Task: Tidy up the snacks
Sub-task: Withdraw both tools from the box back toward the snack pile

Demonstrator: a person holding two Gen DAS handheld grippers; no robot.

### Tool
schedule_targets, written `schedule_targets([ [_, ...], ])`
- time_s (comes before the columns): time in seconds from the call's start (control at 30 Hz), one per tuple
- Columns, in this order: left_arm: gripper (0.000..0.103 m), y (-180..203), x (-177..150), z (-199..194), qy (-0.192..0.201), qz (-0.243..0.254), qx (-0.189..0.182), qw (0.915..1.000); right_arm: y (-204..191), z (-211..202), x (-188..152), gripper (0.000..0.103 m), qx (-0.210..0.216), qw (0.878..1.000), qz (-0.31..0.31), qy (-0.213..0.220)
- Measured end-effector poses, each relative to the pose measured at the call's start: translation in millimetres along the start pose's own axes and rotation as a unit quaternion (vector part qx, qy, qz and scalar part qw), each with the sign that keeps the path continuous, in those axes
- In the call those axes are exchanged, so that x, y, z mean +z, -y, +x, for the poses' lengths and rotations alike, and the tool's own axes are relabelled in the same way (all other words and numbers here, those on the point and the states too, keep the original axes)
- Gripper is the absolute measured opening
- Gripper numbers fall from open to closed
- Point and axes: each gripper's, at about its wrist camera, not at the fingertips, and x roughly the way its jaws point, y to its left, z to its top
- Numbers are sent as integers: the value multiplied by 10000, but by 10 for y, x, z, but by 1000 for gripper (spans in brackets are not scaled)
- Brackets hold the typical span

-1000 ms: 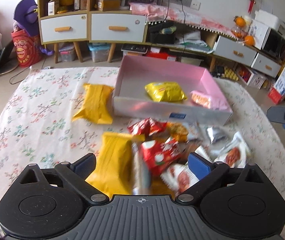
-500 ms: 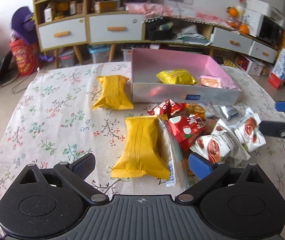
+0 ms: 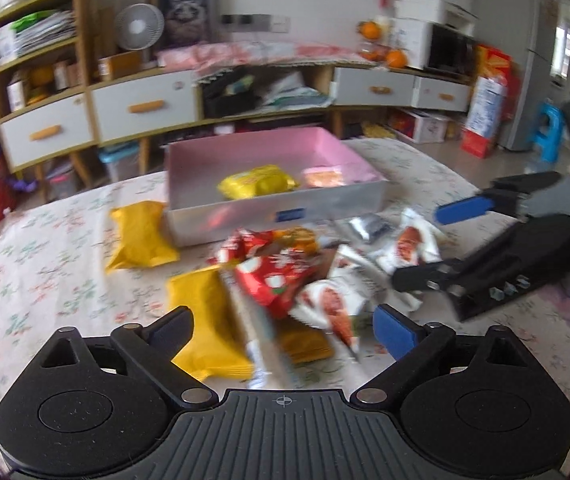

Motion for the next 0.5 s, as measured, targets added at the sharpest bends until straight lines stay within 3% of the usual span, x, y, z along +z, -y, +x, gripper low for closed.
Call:
schedule_targets([
  [0.23, 82, 174, 25, 143, -160, 239, -246, 9993, 119, 74, -24, 79, 56, 9985, 482, -261],
  [0.5, 58, 346, 59, 310, -210, 647, -465, 9966, 158, 124, -24, 59, 347, 9949, 819, -474],
])
